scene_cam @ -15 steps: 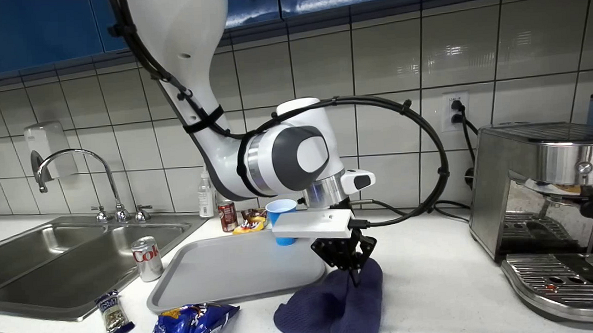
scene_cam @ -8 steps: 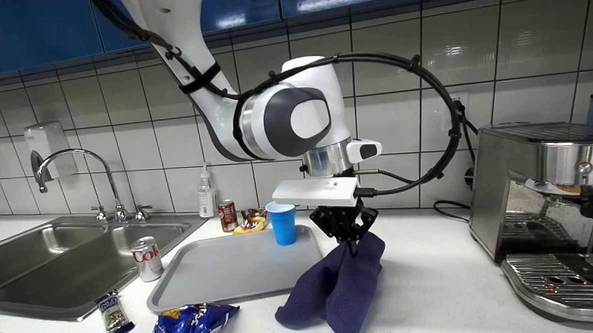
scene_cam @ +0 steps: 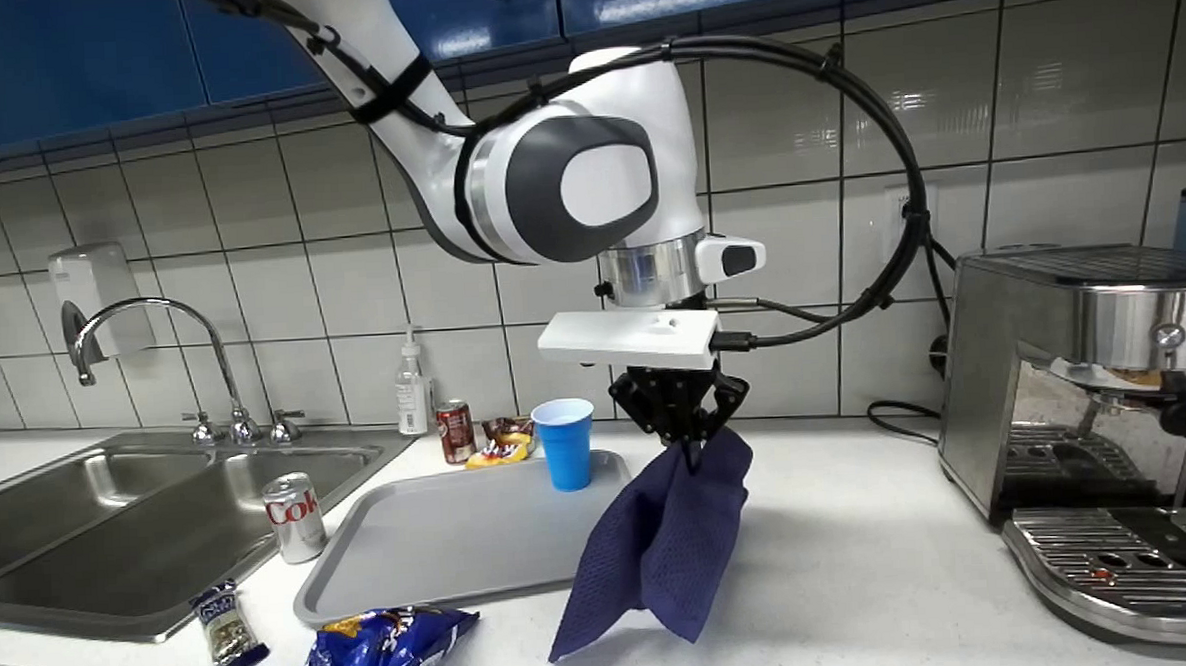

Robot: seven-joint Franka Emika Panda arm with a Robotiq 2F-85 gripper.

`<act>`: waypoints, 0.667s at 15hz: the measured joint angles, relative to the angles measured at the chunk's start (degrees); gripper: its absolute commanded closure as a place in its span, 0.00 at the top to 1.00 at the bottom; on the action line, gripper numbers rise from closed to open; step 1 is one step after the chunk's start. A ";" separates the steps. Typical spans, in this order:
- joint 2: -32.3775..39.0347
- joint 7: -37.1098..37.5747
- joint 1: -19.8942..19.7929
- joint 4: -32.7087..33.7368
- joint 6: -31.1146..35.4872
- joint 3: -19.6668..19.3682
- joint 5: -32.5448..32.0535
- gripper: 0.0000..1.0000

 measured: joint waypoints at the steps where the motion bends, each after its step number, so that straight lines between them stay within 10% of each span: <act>1: -0.46 -0.77 0.00 0.00 -0.31 0.00 0.77 0.01; 10: -3.07 -2.72 0.59 0.12 -2.30 0.33 4.90 0.01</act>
